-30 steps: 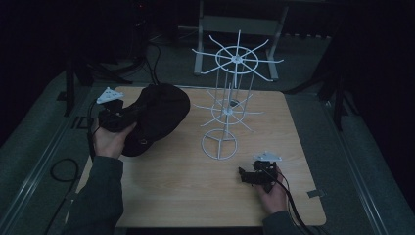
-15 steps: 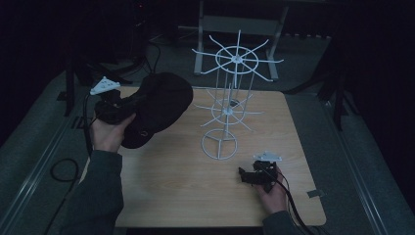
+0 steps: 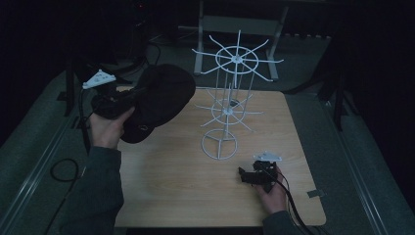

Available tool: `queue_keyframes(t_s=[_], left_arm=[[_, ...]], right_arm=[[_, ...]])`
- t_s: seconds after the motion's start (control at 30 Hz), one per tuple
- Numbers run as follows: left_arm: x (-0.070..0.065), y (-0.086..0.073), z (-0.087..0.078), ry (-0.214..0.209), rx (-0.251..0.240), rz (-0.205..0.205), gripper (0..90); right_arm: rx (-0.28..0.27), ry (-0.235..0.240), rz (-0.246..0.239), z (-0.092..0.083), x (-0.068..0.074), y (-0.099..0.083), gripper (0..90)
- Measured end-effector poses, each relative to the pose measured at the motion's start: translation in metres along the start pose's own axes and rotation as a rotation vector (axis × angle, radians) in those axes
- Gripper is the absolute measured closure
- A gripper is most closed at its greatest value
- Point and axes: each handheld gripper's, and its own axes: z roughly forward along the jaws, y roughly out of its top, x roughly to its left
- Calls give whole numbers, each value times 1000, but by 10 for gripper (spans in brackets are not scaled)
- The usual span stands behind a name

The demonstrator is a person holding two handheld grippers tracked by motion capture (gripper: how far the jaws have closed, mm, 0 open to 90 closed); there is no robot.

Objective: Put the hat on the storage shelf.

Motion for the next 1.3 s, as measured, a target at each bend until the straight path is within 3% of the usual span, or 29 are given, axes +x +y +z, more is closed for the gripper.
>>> queue_keyframes(t_s=[0.67,1.3], left_arm=[[5,13,-4,-57,-60,-26,831],[18,23,-12,-105,-153,-121,831]], right_arm=[[0,0,1,0,0,0,111],[0,0,0,0,0,0,111]])
